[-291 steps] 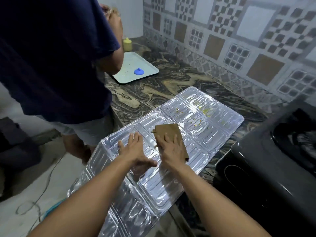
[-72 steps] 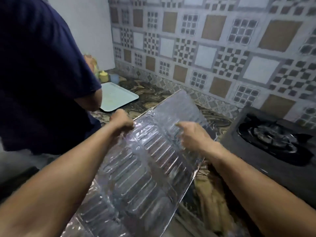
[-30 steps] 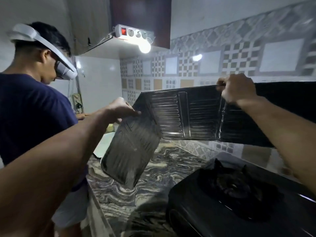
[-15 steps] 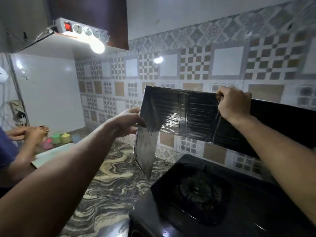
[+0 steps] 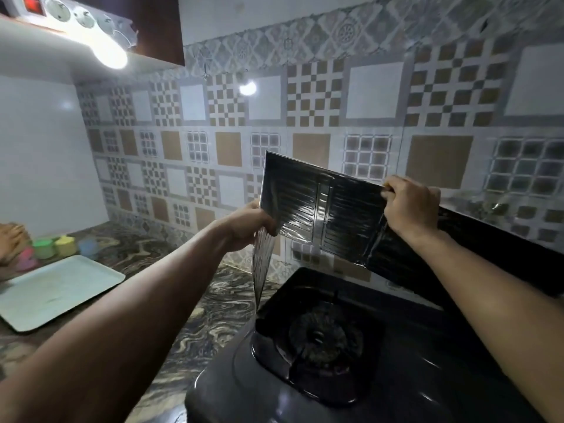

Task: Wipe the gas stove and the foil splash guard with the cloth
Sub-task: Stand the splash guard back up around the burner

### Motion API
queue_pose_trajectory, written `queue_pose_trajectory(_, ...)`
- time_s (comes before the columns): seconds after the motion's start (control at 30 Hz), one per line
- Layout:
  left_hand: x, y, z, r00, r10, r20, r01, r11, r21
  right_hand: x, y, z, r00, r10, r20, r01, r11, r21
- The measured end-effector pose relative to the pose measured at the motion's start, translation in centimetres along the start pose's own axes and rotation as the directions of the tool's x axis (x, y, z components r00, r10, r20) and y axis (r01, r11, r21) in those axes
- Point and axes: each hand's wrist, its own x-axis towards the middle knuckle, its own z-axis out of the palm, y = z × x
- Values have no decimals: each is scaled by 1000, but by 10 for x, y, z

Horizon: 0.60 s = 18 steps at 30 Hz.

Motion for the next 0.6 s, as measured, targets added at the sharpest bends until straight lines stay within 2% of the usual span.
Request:
queue_pose_trajectory(0.23, 16, -10, 9, 986, -8, -165, 14, 999, 39, 0, 31, 11, 1000, 6, 6, -5, 996, -94)
queue_pose_trajectory(0.5, 19, -36, 2, 969, -159, -191, 199, 957, 213, 2, 76, 25, 987, 34, 157, -10, 989, -150)
queue_pose_trajectory(0.6, 22, -48, 5, 959, -196, -206, 238, 950, 202, -7, 86, 33, 971, 78, 224, -37, 983, -180)
